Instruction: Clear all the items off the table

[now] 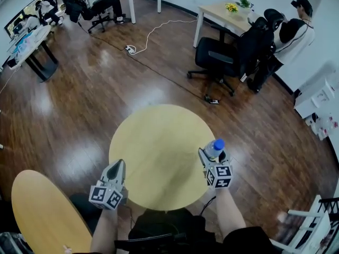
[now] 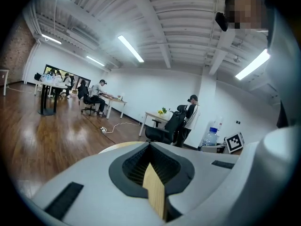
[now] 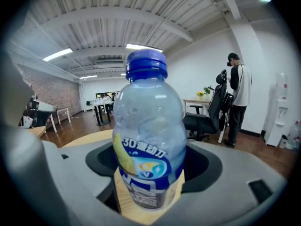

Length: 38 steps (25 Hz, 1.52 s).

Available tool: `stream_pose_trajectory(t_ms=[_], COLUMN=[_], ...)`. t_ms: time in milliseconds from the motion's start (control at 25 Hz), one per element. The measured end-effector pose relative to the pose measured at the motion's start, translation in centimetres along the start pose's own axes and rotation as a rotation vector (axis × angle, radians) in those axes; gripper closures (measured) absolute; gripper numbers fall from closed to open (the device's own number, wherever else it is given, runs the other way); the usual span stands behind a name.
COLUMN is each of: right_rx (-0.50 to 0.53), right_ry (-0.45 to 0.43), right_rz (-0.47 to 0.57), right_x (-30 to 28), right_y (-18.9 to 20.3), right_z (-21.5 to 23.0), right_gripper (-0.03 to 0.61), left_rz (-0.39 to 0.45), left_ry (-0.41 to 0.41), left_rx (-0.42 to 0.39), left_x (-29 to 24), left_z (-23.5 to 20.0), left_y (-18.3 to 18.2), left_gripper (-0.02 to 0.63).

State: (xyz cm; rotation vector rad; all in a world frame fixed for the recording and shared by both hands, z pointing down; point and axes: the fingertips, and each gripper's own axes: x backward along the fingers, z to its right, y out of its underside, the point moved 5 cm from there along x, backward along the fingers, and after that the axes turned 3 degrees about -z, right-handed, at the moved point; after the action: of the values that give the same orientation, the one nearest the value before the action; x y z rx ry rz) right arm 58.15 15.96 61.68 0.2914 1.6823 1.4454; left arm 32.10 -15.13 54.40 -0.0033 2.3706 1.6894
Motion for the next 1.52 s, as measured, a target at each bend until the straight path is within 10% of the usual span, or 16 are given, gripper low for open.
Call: stream_pose_trajectory(t_ms=[680,1520], right_rx=[-0.013,0.082], right_ry=[0.039,-0.036], right_rz=[0.023,0.105], right_x=[-1.2,5.9], right_y=[2.7,-0.1], right_z=[-0.9,-1.2], right_gripper=[0.196,0.155], left_rz=[-0.168,0.017], left_ry=[0.077,0.069], left_rx=[0.073,0.036], left_x=[-3.2,-2.7], left_z=[3.9,7.1], left_y=[5.9,1.7], left_gripper=[0.613,0.614])
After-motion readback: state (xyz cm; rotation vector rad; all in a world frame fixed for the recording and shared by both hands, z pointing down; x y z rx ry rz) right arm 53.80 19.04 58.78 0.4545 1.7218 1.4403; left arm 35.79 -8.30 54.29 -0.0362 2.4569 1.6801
